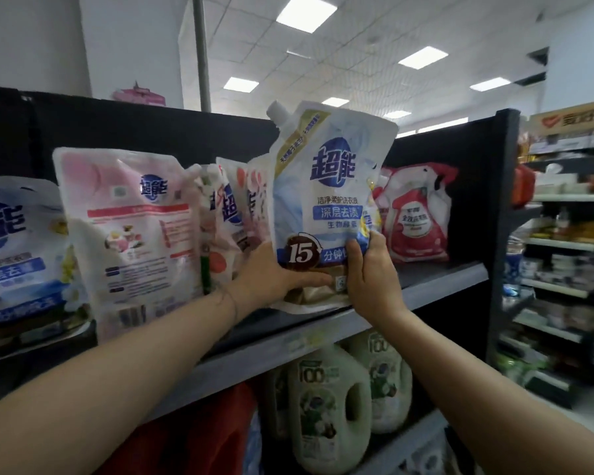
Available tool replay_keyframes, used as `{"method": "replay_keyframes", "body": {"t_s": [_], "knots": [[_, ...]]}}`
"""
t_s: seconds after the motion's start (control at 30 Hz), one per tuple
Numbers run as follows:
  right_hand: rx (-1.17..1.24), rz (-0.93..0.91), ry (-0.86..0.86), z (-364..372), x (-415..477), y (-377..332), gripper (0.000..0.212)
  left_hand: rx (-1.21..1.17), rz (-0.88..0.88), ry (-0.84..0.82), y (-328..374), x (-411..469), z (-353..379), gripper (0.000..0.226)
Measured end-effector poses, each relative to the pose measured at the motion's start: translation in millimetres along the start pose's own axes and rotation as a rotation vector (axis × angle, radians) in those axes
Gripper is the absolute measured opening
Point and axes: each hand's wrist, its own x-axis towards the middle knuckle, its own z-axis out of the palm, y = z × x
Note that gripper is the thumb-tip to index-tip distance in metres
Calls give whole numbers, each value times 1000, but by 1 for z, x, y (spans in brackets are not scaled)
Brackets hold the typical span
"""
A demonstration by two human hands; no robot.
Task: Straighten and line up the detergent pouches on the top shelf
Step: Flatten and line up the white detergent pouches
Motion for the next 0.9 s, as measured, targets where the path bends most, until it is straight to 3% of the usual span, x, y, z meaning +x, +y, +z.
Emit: {"method": "replay_keyframes", "body": {"t_s": [0.13,0.33,0.47,0.63,0.7,0.8,0.9], "knots": [[1,12,3,-16,28,43,56,-31,-78,-12,-3,46,35,51],[-17,-18,-6,-40,65,97,58,47,-65,16,-15,98,84,69],[-14,17,-21,-47,77,133,52,269,-49,-90,-24,125,109,74],[-31,122,-276,-53,82,176,22,421,-112,-137,-37,134,136,78],[26,125,-380,-56,85,182,37,432,-111,-124,-40,135,136,84],[133,121,-580,-61,93,184,81,376,-98,-116,-42,134,131,83],[45,106,-716,-60,97,189,124,415,-89,-94,-47,134,131,90]]}}
